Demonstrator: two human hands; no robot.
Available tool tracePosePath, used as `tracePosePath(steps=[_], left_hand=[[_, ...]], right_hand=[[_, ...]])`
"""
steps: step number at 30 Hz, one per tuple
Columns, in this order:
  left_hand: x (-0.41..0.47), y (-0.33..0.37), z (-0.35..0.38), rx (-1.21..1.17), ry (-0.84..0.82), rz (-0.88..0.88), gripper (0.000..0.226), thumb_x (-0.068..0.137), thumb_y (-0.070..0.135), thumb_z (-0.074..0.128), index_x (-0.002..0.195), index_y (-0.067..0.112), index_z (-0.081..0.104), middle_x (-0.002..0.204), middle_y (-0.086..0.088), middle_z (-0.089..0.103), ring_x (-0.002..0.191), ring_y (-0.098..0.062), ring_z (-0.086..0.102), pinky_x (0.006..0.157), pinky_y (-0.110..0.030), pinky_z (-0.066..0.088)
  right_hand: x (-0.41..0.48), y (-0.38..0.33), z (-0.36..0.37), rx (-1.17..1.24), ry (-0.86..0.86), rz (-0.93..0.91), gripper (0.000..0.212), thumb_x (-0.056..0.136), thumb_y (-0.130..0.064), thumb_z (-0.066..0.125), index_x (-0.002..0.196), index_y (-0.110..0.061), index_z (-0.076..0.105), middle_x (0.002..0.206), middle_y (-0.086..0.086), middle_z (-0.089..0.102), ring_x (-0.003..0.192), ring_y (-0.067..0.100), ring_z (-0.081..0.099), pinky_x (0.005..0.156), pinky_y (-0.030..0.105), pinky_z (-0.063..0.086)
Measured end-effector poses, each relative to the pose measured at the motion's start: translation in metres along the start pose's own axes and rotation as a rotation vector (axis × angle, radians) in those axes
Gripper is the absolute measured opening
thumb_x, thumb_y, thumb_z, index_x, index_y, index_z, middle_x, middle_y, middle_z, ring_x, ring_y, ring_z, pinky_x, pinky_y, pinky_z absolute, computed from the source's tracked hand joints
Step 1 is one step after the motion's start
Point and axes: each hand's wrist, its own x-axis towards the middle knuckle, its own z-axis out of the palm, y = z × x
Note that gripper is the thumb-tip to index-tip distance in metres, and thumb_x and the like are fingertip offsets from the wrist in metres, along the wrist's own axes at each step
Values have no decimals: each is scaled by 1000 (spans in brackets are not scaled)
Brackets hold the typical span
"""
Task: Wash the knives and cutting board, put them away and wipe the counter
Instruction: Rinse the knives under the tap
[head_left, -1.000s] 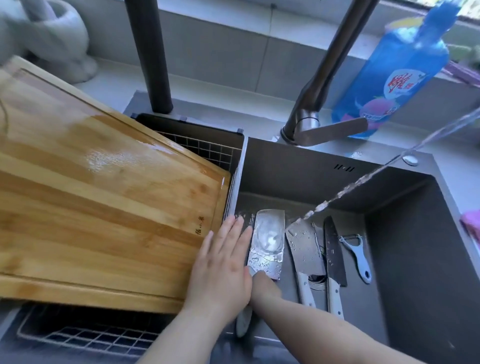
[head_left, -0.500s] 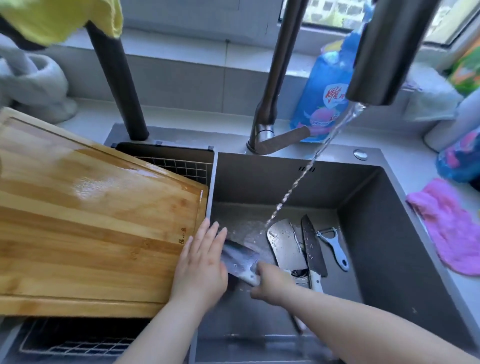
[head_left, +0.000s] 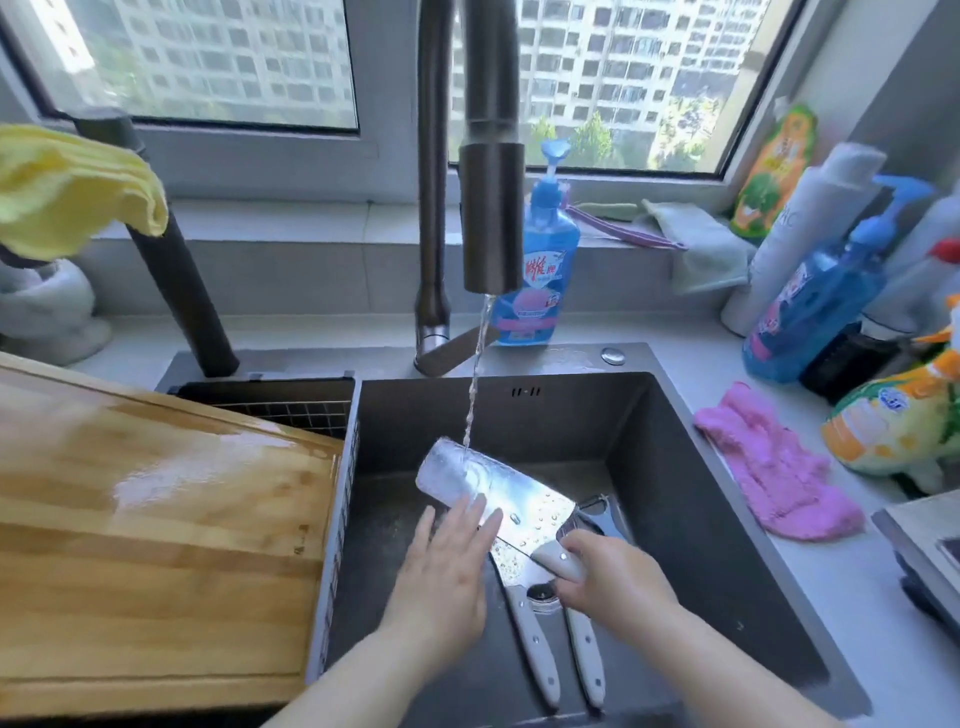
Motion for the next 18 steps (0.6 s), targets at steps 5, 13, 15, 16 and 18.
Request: tracePosePath(steps=[5, 13, 15, 16, 18], left_hand=[[21, -8, 6, 164, -5, -67, 70, 59, 14, 47, 128, 14, 37, 128, -6, 58, 125, -19, 43, 114, -31, -3], [35, 2, -1, 33, -47, -19, 84, 76, 27, 54, 145, 10, 10, 154, -5, 7, 143, -17, 9, 108, -34, -26], [40, 6, -5, 69, -107, 3, 90, 56, 34, 62, 137, 12, 29, 144, -3, 39, 136, -16, 32, 112, -31, -21], [43, -3, -10, 98, -83, -5, 87, 63, 29, 60, 141, 12, 23, 149, -2, 29, 139, -15, 23, 111, -30, -21], [47, -21, -9, 26, 32, -160, 79, 85, 20, 45, 146, 11, -4, 151, 4, -11, 142, -15, -11, 109, -31, -21]], right_hand=[[-7, 9, -14, -5, 64, -85, 36, 87, -37, 51, 122, -28, 48, 105, -4, 61, 99, 18, 53, 69, 23, 28], [5, -11, -4, 32, 83, -130, 38, 89, -35, 49, 127, -28, 48, 120, -3, 61, 115, 18, 53, 79, 26, 37], [11, -11, -5, 16, 105, -132, 37, 89, -34, 48, 125, -28, 49, 119, -4, 62, 114, 18, 54, 85, 25, 39], [13, -10, -7, 10, 113, -129, 36, 89, -34, 48, 124, -29, 49, 119, -5, 63, 113, 17, 54, 85, 25, 40], [17, -5, -8, 2, 125, -122, 36, 88, -35, 48, 123, -32, 50, 118, -7, 63, 112, 16, 55, 80, 25, 38]])
